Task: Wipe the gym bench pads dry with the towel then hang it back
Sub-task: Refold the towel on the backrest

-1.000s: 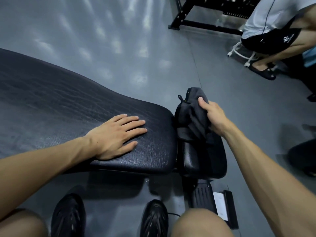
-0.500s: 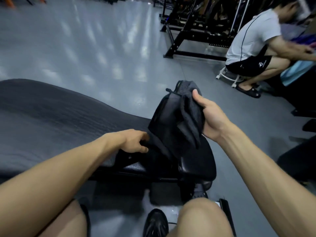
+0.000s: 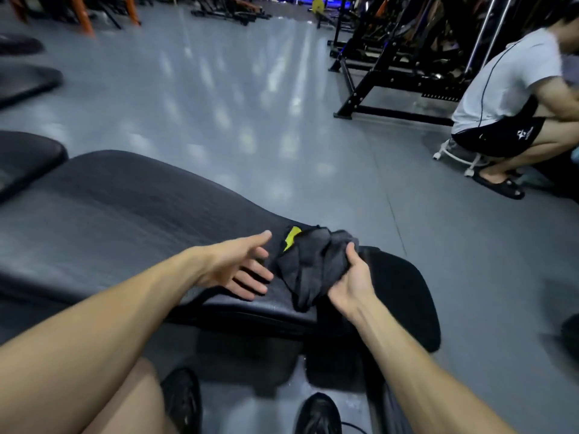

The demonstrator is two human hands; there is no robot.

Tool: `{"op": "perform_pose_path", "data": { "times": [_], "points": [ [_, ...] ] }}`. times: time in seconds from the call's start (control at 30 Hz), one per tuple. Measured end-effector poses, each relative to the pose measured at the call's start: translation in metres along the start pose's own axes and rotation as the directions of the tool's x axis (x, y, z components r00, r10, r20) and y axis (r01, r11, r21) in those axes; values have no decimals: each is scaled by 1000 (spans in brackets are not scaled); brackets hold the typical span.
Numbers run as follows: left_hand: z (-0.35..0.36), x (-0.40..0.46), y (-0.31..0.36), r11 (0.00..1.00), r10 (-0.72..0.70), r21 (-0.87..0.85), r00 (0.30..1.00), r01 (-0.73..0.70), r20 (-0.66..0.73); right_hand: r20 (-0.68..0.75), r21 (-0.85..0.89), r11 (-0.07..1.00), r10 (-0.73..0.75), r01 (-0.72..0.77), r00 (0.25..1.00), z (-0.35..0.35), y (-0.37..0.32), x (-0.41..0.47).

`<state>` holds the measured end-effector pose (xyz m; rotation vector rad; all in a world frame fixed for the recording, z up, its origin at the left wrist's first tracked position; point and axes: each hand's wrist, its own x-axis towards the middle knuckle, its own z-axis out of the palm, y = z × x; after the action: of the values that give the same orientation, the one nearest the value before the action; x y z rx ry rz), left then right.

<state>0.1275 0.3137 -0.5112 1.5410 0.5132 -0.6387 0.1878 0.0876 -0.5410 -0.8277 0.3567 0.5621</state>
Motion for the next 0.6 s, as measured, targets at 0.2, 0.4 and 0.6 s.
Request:
{"op": "perform_pose_path", "data": {
  "times": [0.2,0.4,0.6],
  "points": [
    [24,15,8,927,105,375,976,-26,-193,-2,170,985,-38,38,999,-24,16,2],
    [27,39,8,622,295,777,890,97,-347,-184,4,993,-114,117,976,-26,7,2],
    [2,42,8,614,311,785,889,83,-337,-285,-176,953,-290,247,914,-9,-4,11]
  ]
}}
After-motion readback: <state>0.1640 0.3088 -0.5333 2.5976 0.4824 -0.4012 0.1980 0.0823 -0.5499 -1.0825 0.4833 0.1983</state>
